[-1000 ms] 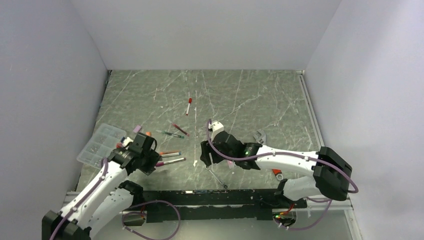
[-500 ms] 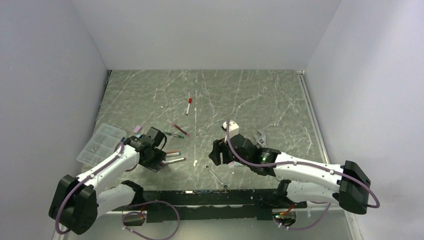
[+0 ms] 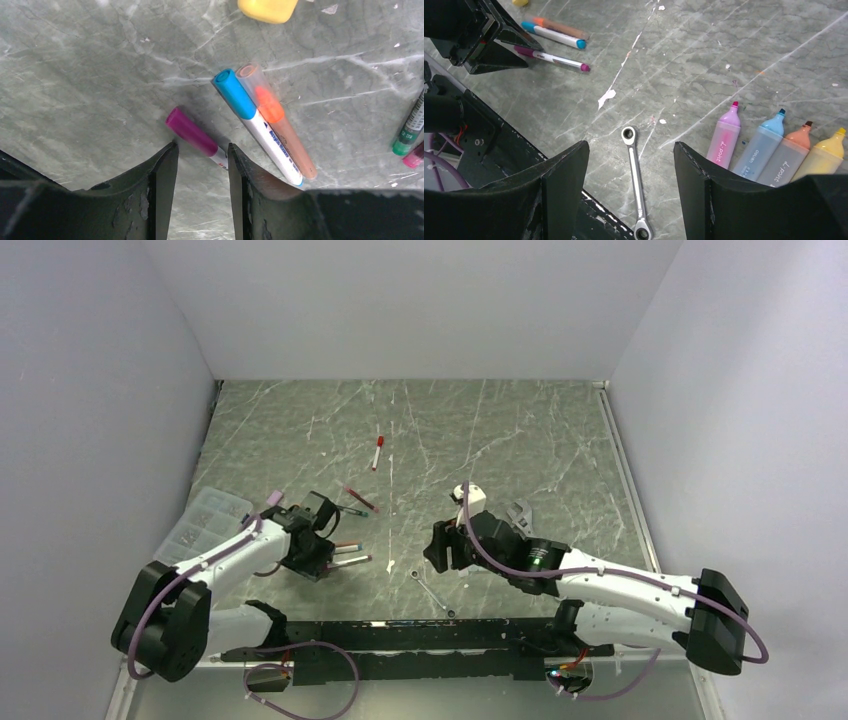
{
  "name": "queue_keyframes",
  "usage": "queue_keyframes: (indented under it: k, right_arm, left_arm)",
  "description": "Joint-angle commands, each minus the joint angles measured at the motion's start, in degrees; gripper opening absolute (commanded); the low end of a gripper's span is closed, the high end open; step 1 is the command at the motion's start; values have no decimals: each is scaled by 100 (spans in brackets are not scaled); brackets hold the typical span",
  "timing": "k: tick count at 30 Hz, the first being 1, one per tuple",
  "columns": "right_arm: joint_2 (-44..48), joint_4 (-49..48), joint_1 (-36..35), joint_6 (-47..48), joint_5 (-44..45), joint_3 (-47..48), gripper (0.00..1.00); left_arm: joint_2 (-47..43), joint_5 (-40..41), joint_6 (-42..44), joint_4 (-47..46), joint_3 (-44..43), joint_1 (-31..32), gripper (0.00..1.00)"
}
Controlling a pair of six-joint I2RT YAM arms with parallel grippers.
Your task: Open the pen caps
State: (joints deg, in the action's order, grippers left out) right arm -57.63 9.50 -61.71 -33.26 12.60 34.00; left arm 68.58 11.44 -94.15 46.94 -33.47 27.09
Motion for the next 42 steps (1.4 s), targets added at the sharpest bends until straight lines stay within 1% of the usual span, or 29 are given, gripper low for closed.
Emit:
queue_keyframes:
  k: [1,6,9,11,15,18,19,22,25,28,31,32,38,42]
  right_arm:
    - [199,17,-34,-58,189,-48,66]
    - [238,17,-33,-75,225,-77,66]
    - [238,17,-34,-71,225,-71,66]
    - [243,25,-34,-67,225,-68,66]
    - [251,56,-34,-82,225,-58,66]
    - [288,77,-34,-102,238,-64,66]
    - [301,97,-34,-116,247,-73,66]
    - [371,148,-37,-136,275,-84,66]
    - [435,203,-42,-154,321,-108,66]
    - [479,219,-43,-175,333,-130,66]
    - [464,234,-42,-181,331,-126,66]
    - [455,248,-43,-181,324,-104,66]
    - [452,286,-51,-95,224,15,66]
    - [359,155,-51,18,-90,163,67]
  left_arm:
    - [179,153,-49,-163,-175,24,44]
    - [241,60,-29,-313,-14,30,36]
    - [193,81,-41,-366,99,27,35]
    - [203,94,-57,-365,135,27,37]
    - [283,116,-14,-444,120,24,45]
    - [411,117,72,-521,97,24,44]
    - [457,97,98,-553,98,28,42]
    - [518,-36,156,-651,178,27,30]
    - [402,-89,177,-653,309,29,25]
    - [164,-125,206,-619,429,26,17]
    - [-113,-254,355,-514,445,27,3]
    - [-238,-306,429,-432,435,29,0]
    - [-1525,-696,890,219,206,56,0]
    - [-2321,-854,1200,849,-241,94,0]
